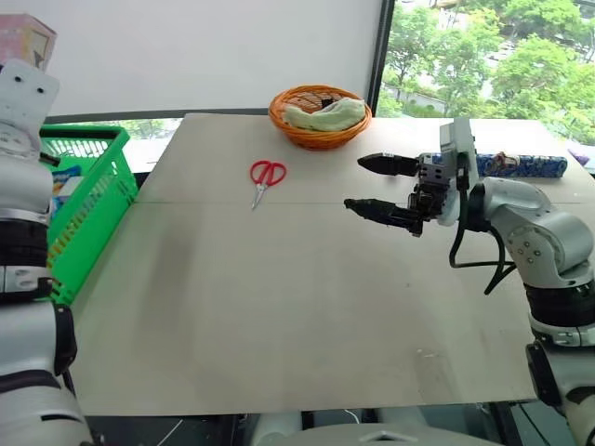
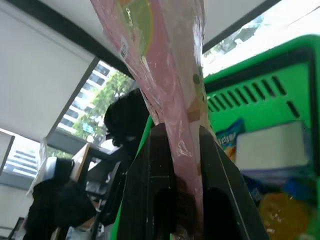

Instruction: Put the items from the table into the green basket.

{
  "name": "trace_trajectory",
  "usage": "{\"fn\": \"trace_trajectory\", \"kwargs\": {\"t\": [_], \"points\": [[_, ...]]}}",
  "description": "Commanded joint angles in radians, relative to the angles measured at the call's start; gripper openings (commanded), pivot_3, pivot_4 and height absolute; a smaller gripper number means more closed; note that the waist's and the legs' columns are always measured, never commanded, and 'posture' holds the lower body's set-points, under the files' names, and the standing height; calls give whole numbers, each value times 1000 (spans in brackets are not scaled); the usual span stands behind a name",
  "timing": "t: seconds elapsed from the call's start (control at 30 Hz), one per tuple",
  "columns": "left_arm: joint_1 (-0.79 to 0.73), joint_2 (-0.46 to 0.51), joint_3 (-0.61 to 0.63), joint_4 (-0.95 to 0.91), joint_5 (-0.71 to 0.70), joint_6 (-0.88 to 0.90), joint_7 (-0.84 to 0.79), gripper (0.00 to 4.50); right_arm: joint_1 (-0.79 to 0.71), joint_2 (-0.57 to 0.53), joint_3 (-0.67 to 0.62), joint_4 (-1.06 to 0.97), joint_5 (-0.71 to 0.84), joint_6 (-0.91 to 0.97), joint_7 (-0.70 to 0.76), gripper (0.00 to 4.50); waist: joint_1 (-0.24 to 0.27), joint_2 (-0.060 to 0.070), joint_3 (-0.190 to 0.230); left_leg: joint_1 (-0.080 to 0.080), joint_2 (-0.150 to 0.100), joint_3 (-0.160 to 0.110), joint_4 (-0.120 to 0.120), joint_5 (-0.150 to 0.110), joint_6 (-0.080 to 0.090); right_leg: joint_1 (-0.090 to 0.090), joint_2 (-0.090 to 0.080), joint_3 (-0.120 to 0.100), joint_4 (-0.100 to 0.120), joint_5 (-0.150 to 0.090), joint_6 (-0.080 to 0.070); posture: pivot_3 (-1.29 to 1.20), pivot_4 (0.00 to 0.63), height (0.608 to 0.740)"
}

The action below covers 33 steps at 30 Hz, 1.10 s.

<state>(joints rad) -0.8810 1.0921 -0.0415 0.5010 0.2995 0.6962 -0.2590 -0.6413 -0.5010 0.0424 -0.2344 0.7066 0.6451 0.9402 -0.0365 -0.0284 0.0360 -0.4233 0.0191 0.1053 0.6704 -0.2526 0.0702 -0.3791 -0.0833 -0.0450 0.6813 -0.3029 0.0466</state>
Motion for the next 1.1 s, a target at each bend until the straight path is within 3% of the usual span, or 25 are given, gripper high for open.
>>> {"fn": "trace_trajectory", "kwargs": {"t": [0.03,0.1,0.13,0.17,0.23,0.4,0.53,0.67,0.7,0.77,0.83,0.97,1.1], "points": [[-15,32,4,-21,46,-42,8,891,-20,8,-2,-14,-9,-26,6,4500,1,-1,-1,0,-1,0,0,0,0,0,-1,0,0,0,0,-66,0,740],[-9,34,-1,-14,65,-43,19,1383,-10,7,3,-21,-18,-32,7,4500,-1,-1,-1,-1,-3,-1,0,0,0,0,-3,-1,0,0,0,-75,0,740],[-6,40,-10,-7,85,-43,26,2057,-2,4,5,-26,-23,-34,7,4500,-3,-1,-1,-2,-3,-1,0,0,0,-1,-3,-1,0,0,0,-82,0,740],[-4,46,-17,-1,101,-45,34,2221,4,1,5,-29,-27,-36,6,4500,-6,-1,-1,-3,-3,-1,0,0,0,-2,-3,-1,0,0,0,-82,0,740],[-9,41,-10,8,109,-50,47,3043,12,-2,2,-32,-31,-38,3,4500,-10,-1,-1,-6,-3,-1,0,1,2,-5,-2,-1,1,0,0,-89,0,740],[-59,-46,17,7,69,-79,64,3043,22,-12,-6,-19,-45,-43,4,4500,-19,-1,-1,-9,-3,0,0,3,5,-9,-2,-1,4,0,0,-89,0,740],[-56,-194,108,-70,-93,-95,-25,3043,48,-36,-12,-19,-62,-50,9,4500,-17,-1,-1,-8,-3,0,3,3,5,-9,-2,-1,7,0,0,-96,0,740],[161,-372,169,-374,-401,-62,-315,3043,160,-85,-77,-5,-71,-76,7,4500,-17,2,-3,-8,-3,0,5,3,5,-8,-3,-1,11,0,0,-104,0,740],[222,-414,186,-438,-453,-79,-340,3043,187,-85,-98,8,-75,-92,-3,4500,-19,3,-3,-8,-3,0,6,3,5,-8,-3,-1,12,0,0,-104,0,740],[408,-592,245,-582,-600,-119,-337,3043,266,-81,-129,85,-136,-183,-28,4500,-32,7,-5,-8,-3,0,6,3,5,-8,-4,0,10,0,0,-134,0,740],[570,-675,230,-657,-623,-137,-326,3043,345,-107,-114,156,-234,-296,-19,4500,-42,7,-5,-7,-3,1,6,3,5,-7,-3,2,11,0,0,-145,0,740],[757,-685,138,-683,-543,-217,-315,3043,458,-96,-133,252,-304,-418,-32,4500,-64,11,-4,-2,3,4,6,5,2,-7,4,5,14,-1,-2,-139,0,740],[842,-688,75,-691,-494,-297,-306,3043,536,-65,-138,313,-347,-521,-52,4500,-60,15,-4,26,3,5,-2,0,2,18,3,6,11,-3,-5,-137,0,740]]}}
